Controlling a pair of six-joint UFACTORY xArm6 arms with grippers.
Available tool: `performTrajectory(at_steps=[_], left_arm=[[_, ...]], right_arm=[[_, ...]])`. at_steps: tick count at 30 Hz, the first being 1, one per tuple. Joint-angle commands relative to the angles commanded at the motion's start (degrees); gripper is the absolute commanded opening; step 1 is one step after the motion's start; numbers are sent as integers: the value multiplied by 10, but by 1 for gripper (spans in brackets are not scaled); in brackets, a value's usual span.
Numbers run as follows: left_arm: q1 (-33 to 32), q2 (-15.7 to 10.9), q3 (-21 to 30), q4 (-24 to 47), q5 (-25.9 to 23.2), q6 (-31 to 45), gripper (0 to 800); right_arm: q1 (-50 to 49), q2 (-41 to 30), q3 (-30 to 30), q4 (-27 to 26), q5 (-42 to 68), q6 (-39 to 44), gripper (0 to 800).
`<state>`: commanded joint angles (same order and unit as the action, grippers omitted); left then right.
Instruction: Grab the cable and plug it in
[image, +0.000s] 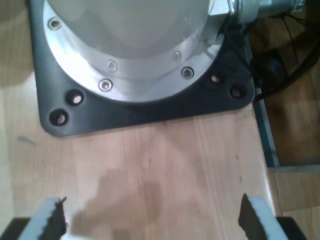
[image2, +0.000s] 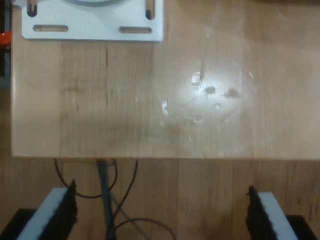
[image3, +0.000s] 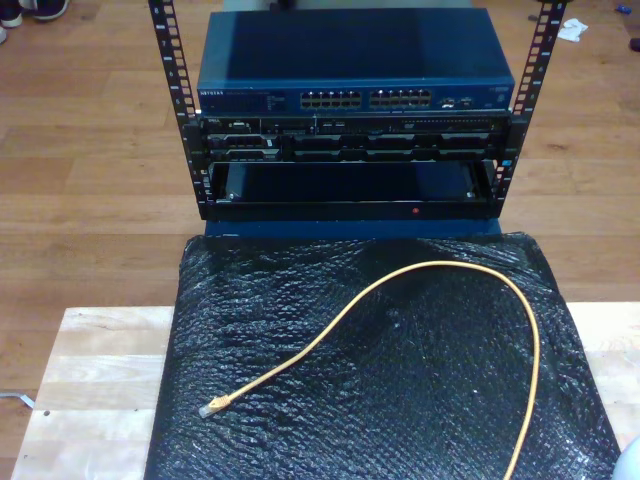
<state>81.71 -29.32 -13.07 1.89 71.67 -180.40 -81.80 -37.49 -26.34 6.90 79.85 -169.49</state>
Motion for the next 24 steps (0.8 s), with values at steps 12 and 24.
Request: performTrajectory(at_steps=[12,24], left_arm=[[-8,-1,-96,-41,110,-1,800],[-76,-4,-150,-92,221,-89,800]], right_arm=[[65,23,-83,76,75,114,799],[185,77,-184,119,138,253,798]])
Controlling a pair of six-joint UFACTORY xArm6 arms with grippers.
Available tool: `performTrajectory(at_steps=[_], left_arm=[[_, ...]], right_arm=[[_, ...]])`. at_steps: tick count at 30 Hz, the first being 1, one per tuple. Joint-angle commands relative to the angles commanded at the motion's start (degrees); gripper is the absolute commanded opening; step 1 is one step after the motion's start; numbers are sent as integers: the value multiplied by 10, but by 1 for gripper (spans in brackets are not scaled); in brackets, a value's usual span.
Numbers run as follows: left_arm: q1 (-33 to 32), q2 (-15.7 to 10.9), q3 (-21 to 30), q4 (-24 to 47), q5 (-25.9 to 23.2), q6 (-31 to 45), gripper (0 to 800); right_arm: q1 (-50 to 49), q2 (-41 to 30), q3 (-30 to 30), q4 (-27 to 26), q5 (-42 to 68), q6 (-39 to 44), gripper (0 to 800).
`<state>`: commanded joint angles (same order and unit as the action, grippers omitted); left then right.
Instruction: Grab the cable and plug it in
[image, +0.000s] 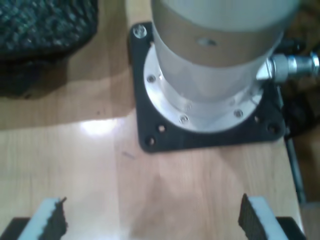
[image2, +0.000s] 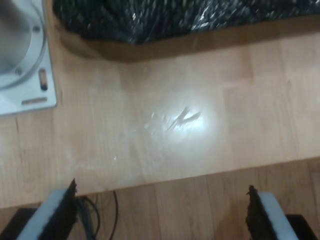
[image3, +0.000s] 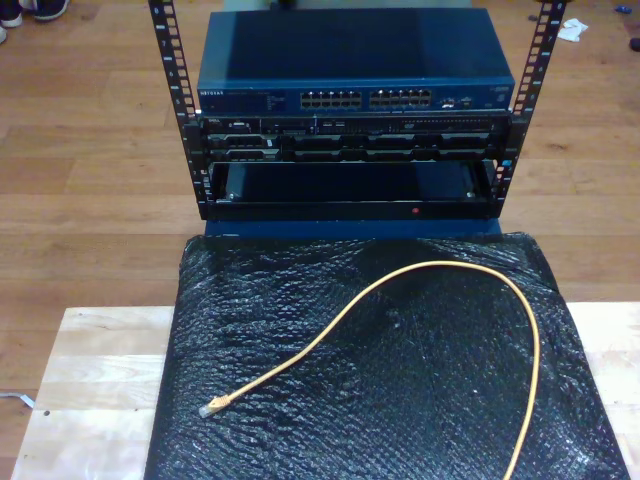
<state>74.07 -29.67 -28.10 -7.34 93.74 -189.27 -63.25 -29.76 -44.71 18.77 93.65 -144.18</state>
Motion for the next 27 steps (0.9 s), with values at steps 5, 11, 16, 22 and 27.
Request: performTrajectory(at_steps=[5,11,16,22,27], left_arm=[[-31,-2,-7,-32,18,-46,800],[-53,-10,-7,-47,21,-76,800],[-56,-10,-7,-62,21,-84,800],[-78,-11,-9,-64,21,-102,800],[-115,-11,-20,-65,22,-151,800]], right_arm=[[21,19,-44,47,49,49,798],[72,41,-97,84,97,108,798],[113,42,-119,114,111,149,798],[161,48,-141,158,109,196,798],[207,69,-178,168,108,238,797]])
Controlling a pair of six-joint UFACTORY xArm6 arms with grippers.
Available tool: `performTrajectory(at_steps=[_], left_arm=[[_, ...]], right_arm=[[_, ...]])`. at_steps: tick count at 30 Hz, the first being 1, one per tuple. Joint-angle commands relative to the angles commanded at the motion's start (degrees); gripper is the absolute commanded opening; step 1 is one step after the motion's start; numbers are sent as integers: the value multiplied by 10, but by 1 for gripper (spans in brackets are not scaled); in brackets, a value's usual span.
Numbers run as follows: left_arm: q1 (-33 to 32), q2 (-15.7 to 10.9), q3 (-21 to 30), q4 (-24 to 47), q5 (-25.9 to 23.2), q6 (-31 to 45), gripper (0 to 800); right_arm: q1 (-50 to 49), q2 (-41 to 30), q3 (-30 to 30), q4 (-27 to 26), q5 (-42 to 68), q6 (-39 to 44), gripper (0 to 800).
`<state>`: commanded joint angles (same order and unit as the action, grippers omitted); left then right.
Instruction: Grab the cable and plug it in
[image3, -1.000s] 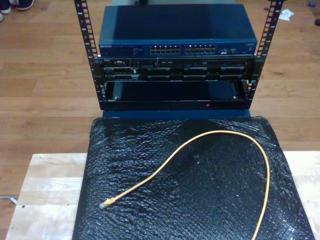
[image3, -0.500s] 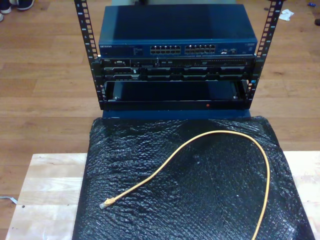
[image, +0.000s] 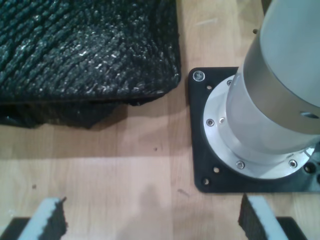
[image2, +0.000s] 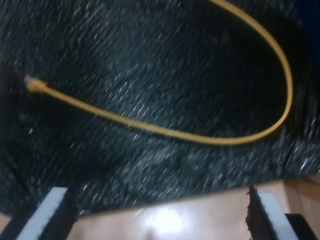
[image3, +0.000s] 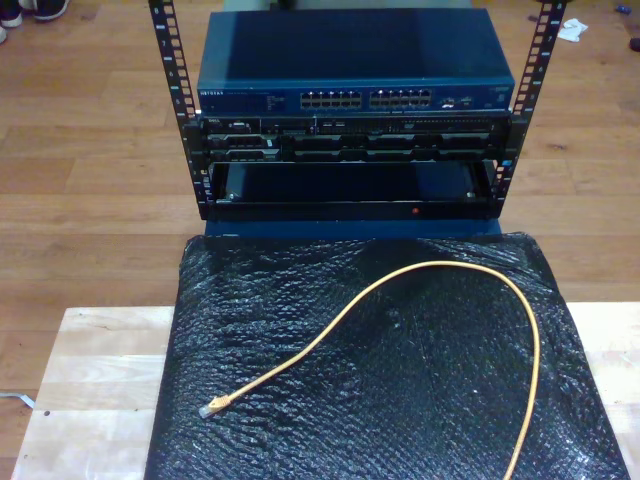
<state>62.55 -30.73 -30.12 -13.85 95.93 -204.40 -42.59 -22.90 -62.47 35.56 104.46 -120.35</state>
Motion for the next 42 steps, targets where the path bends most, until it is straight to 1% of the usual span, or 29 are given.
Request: performTrajectory(at_steps=[4,7,11,14,18,25,30,33,37,42], left_arm=[[-47,-2,0,-21,2,-54,800],[-73,-7,0,-37,6,-81,800],[-83,-7,-1,-38,5,-89,800],[-89,-7,-6,-40,5,-92,800],[-104,-7,-15,-66,5,-113,800],[-137,-7,-19,-84,4,-160,800],[-146,-5,-20,-94,0,-170,800],[-145,-4,-19,-95,-1,-171,800],[-145,-1,-17,-95,-2,-171,800],[-145,-1,-17,-106,-3,-171,800]], right_arm=[[32,12,-21,1,-3,20,797],[55,15,-27,14,-3,39,797],[91,24,-33,33,-24,62,797],[126,25,-33,32,-55,79,796],[175,33,-35,32,-91,104,796],[286,54,-47,28,-146,159,796],[367,77,-51,25,-188,193,796],[412,90,-54,11,-210,201,796],[484,113,-57,-20,-244,225,796],[549,143,-58,-50,-287,229,796]])
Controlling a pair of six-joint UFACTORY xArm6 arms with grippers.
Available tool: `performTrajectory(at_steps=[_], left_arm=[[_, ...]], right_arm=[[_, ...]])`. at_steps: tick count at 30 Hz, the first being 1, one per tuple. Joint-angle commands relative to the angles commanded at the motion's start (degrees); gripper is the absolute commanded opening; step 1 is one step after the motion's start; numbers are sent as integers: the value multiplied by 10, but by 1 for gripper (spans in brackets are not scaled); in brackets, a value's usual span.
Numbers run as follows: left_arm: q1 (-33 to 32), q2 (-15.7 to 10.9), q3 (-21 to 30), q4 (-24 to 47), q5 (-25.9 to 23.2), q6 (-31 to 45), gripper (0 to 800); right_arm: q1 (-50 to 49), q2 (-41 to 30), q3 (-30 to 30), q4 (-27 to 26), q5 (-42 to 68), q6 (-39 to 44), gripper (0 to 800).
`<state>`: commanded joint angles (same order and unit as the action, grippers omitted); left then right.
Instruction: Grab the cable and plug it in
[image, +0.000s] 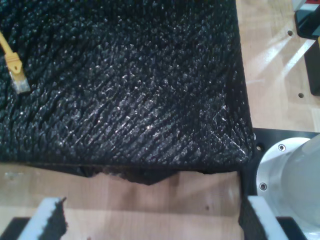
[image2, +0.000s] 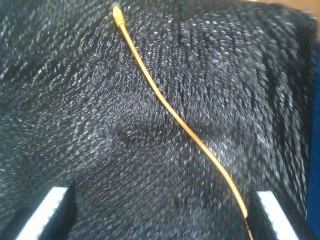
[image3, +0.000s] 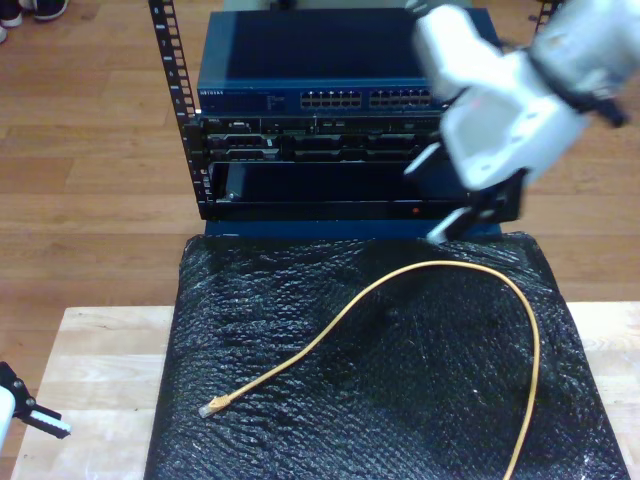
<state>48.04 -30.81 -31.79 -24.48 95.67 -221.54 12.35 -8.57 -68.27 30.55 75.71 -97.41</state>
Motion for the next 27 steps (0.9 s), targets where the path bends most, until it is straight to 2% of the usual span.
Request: performTrajectory(at_steps=[13,18,27], left_arm=[[0,11,1,-4,-1,0,800],[0,12,1,-4,-2,0,800],[0,13,1,-4,-2,0,800]], right_arm=[[127,68,-15,-34,-61,20,796],[183,86,-4,-92,-91,64,796],[273,91,55,-199,-185,183,793]])
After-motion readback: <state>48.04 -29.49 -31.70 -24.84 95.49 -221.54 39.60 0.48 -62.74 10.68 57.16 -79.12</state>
